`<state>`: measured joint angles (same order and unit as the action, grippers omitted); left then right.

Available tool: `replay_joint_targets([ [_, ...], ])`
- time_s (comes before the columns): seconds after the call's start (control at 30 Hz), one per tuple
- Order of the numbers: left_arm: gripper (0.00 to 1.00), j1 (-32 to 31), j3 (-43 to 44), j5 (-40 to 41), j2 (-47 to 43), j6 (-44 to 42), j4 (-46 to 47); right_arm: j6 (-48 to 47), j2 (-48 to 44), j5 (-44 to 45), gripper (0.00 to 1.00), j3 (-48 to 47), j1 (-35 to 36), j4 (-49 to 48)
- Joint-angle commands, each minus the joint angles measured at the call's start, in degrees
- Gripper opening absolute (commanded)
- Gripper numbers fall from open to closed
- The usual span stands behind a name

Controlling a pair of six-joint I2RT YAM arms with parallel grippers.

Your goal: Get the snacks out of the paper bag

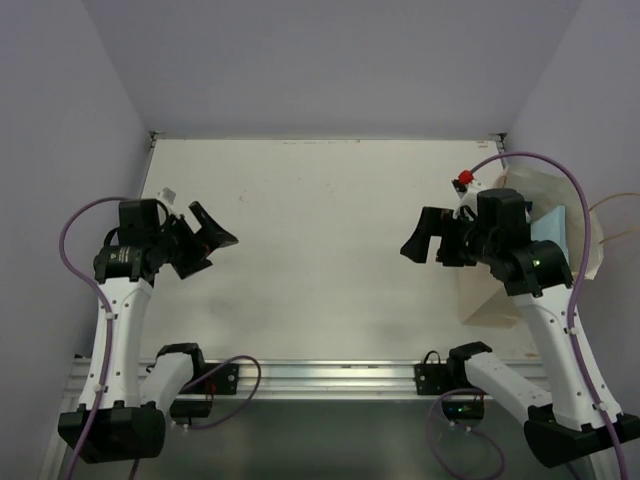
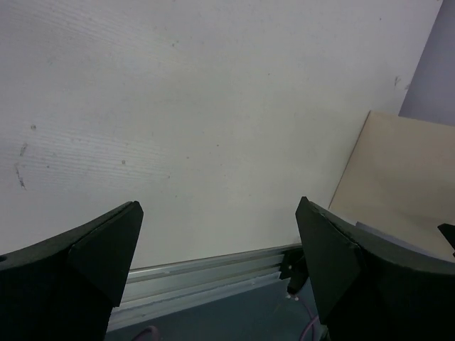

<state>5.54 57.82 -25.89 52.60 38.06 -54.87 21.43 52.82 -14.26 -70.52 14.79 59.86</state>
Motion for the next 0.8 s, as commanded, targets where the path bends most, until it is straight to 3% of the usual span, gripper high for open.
replay_joint_targets([
  [0.0,0.98,-0.6,1.8,-3.4,0.7,-1.5,2.7,-1.3,0.2,-0.7,0.99,-3.4,0.7,-0.3],
  [0.33,0.97,-2.8,-0.1,-8.6,1.5,-0.2,7.0,0.3,3.5,-0.9,0.99,-15.8,1.6,5.3],
  [0.63,0.97,-10.7,2.7,-10.5,4.1,-2.4,9.1,1.4,5.1,9.6,0.99,-39.3,2.1,15.5],
  [0.77,0.97,-13.3,3.3,-13.0,4.4,-2.2,11.8,0.3,4.5,13.9,0.99,-44.7,2.1,17.1],
])
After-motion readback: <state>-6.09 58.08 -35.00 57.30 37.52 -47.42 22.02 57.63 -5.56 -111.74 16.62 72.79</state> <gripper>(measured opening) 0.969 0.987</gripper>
